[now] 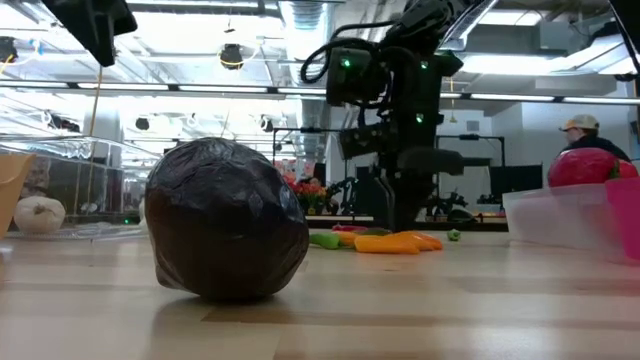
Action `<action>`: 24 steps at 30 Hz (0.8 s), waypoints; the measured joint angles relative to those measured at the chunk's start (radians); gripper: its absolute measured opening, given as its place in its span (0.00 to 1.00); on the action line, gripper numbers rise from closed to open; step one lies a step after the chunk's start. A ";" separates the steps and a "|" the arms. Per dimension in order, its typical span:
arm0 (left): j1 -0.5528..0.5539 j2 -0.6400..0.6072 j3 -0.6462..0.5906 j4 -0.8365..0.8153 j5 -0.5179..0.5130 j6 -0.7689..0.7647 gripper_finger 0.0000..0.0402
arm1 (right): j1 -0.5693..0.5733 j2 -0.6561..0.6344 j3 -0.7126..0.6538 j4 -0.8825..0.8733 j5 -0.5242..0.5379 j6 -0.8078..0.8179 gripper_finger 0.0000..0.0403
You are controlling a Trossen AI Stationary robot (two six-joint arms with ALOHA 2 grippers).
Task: Sort produce into baskets
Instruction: Put the green chili pepper into the yellow bin
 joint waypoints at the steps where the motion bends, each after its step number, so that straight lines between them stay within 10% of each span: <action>1: 0.000 0.000 0.000 -0.001 -0.006 0.001 0.34 | 0.000 -0.001 0.008 0.000 0.000 0.000 0.09; 24: 0.000 0.000 0.000 0.136 -0.147 0.001 0.34 | 0.007 -0.006 0.251 -0.048 -0.006 -0.002 0.05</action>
